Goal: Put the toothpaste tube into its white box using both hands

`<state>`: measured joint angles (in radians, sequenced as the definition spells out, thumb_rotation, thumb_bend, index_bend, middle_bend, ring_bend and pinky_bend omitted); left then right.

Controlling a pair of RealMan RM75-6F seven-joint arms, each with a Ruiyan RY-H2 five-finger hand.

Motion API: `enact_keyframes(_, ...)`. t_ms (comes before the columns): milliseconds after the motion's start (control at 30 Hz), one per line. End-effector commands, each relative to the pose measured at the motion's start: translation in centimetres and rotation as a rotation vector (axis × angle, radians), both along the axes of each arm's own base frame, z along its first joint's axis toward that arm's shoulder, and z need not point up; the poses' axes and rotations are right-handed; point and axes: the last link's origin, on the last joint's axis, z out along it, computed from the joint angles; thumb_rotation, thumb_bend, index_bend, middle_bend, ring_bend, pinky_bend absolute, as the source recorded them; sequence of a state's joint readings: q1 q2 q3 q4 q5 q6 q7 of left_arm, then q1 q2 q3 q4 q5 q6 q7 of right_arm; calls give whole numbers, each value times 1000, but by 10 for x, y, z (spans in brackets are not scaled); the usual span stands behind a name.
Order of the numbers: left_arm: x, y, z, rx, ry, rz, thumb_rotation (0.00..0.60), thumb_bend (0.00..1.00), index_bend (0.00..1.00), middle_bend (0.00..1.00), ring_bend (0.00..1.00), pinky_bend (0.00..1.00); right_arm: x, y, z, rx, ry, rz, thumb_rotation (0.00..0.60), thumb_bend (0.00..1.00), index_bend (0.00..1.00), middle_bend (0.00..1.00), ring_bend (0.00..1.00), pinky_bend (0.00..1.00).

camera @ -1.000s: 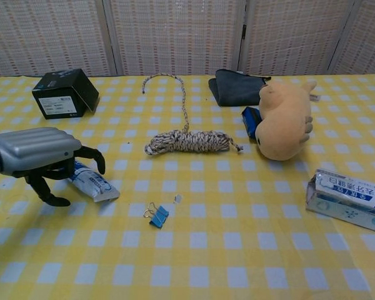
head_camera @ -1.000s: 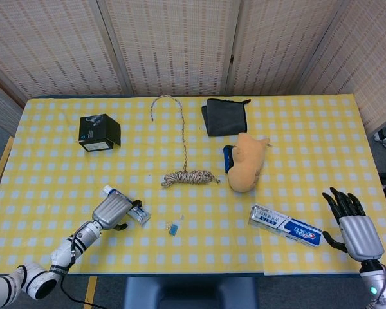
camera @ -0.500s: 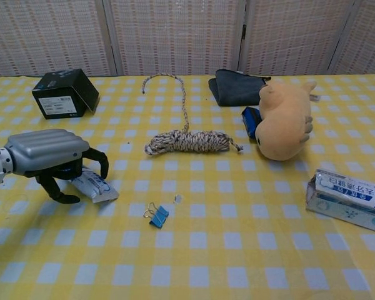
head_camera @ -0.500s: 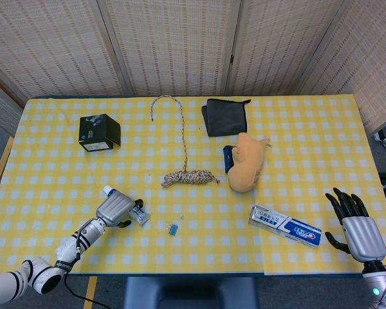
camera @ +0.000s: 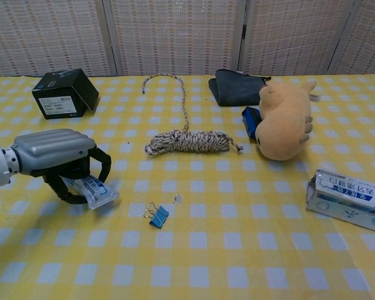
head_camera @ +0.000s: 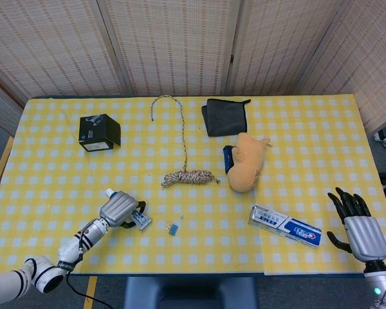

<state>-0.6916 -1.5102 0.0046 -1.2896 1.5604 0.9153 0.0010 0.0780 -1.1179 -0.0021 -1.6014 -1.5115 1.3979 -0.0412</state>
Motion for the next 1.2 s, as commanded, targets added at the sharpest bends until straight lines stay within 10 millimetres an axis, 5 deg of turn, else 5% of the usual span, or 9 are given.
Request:
enact_keyframes(33,4,-4,3,-4,-90,23,600,287,772,1000,1000,1000,0,1,1,-2,-3,2,600,325,0,0,0,0)
enact_keyframes(400,22,-12,38,-37,-468,217,600,297,804,1000,1000,1000,9,-8,-6,10,-80,76,600,325,0,0,0,0)
enact_keyframes(667,37,-36,65,-139,-608,285,600,308,804,1000,1000,1000,10,-23,-17,100,-184,71,600,324,8,51,129,117)
enact_keyframes(867,50,-47,80,-261,-696,388,600,309,804,1000,1000,1000,16,-37,-27,180,-163,25,600,324,163,138,190,179)
enact_keyframes(1200,51,-56,101,-350,-721,409,600,310,804,1000,1000,1000,17,-45,-44,213,-174,-118,600,325,257,214,240,217)
